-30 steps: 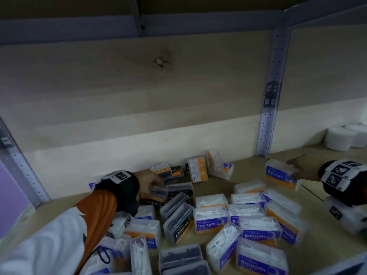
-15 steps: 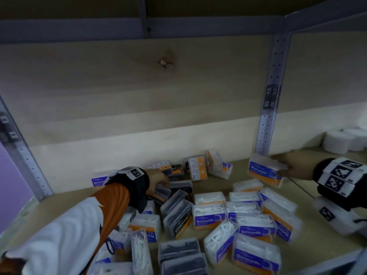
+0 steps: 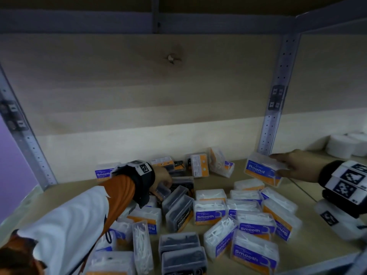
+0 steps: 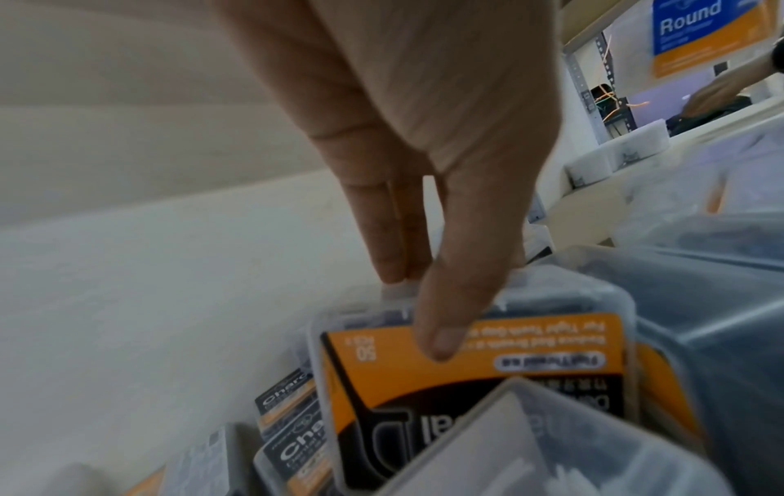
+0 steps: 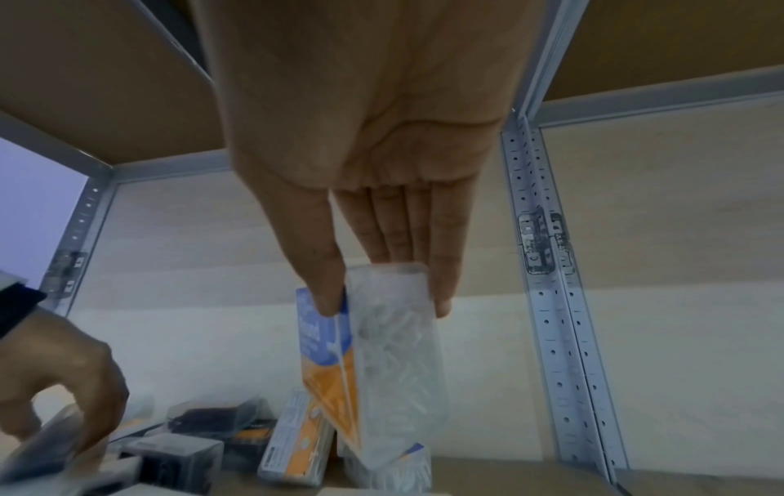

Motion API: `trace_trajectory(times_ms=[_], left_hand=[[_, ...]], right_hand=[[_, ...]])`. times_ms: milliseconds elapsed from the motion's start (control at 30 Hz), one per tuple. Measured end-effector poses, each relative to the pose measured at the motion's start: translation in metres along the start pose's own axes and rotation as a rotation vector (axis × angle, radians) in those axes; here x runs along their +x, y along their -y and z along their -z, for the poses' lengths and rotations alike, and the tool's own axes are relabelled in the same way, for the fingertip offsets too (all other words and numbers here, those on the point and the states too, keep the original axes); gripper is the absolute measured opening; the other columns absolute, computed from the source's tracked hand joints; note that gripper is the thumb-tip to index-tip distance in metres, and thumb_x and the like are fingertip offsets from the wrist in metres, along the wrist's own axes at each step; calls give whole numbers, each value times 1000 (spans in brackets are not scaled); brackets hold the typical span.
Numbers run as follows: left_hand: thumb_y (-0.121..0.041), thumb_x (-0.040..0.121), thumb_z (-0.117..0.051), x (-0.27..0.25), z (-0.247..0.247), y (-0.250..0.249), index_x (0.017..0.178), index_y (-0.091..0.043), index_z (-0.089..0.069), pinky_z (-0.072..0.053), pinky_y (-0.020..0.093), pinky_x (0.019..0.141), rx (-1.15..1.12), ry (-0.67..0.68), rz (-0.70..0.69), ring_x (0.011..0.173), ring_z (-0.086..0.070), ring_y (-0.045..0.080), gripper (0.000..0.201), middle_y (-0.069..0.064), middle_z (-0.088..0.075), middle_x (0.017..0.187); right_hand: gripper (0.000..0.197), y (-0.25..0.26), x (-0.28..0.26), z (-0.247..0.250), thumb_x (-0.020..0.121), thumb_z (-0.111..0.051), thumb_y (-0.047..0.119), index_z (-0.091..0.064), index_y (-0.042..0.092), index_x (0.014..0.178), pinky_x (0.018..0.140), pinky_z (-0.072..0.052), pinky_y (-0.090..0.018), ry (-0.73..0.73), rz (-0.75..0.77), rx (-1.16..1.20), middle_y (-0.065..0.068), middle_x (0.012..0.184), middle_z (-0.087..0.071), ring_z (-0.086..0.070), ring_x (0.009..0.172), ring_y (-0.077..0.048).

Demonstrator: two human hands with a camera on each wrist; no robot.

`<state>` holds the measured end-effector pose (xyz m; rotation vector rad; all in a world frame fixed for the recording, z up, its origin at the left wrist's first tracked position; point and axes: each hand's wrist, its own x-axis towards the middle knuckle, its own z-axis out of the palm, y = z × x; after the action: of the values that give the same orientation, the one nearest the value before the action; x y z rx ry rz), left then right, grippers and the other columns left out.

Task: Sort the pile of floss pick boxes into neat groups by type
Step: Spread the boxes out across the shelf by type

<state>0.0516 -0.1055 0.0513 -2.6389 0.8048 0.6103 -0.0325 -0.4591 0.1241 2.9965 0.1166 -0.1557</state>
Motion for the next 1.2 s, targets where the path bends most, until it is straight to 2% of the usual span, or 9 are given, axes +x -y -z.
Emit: trace_trajectory(times_ms=[100, 267, 433, 533, 667, 833, 967, 1100, 1200], left_hand=[[-20, 88, -63, -2, 2, 1, 122, -6, -57, -45, 38, 99, 60, -2, -31, 115, -54, 28, 38, 11, -58, 127], [-25, 88, -63, -7, 2, 1, 124, -9, -54, -44, 33, 84, 112, -14, -10, 113, -54, 27, 41, 10, -56, 127], [-24, 90, -59, -6, -6, 6, 129, -9, -52, -46, 31, 97, 53, -27, 23, 119, -53, 24, 42, 8, -53, 134], [-21, 93, -56, -4, -10, 8, 130, -7, -53, -49, 10, 74, 94, 9, -3, 104, -57, 15, 40, 8, -54, 134], [-39, 94, -50, -2, -11, 4, 122, -7, -58, -45, 32, 92, 31, -3, 40, 111, -58, 28, 43, 12, -59, 126], [-38, 94, -49, -5, -17, 6, 127, -10, -56, -42, 28, 94, 87, -44, 45, 115, -56, 26, 44, 10, -58, 129], [-24, 91, -61, -20, -17, 14, 131, -13, -55, -47, 8, 70, 154, -58, -3, 101, -60, 9, 42, 3, -57, 132], [-13, 97, -45, -49, -17, 7, 127, -2, -55, -36, 22, 83, -122, -61, 126, 117, -53, 25, 33, 14, -55, 133], [-13, 97, -43, -77, -23, 8, 140, -10, -44, -35, 24, 95, -167, -69, 163, 129, -45, 21, 42, 8, -43, 145]], right_hand=[[61, 0, -4, 0, 95, -48, 38, -24, 21, 149, 96, -40, -20, -8, 5, 13, -3, 141, -49, -51, 124, -17], [61, 2, -11, 2, 96, -48, 37, -23, 22, 149, 95, -41, -19, -13, 7, 23, -1, 140, -51, -54, 120, -15], [59, 1, -18, 4, 96, -48, 36, -24, 24, 148, 90, -40, -16, -34, 26, 9, 3, 136, -54, -55, 117, -12], [58, 1, -22, 5, 96, -49, 35, -26, 23, 148, 84, -39, -13, -38, 29, 23, 3, 133, -57, -57, 113, -10], [57, 3, -25, 7, 95, -49, 35, -28, 23, 147, 87, -40, -14, -35, 33, 30, 2, 131, -58, -59, 111, -10], [59, 9, -28, 8, 94, -52, 36, -29, 21, 146, 98, -44, -22, -40, 45, 44, 0, 133, -58, -59, 113, -12], [62, 24, -32, 8, 92, -55, 38, -32, 21, 146, 95, -44, -22, -84, 81, 88, 0, 130, -60, -61, 111, -14], [62, 52, -44, 8, 90, -57, 39, -33, 24, 145, 82, -41, -15, -144, 166, 129, 1, 126, -63, -63, 105, -11], [57, 80, -56, 8, 87, -62, 36, -42, 27, 140, 83, -46, -19, -197, 272, 229, 3, 120, -66, -65, 99, -12]])
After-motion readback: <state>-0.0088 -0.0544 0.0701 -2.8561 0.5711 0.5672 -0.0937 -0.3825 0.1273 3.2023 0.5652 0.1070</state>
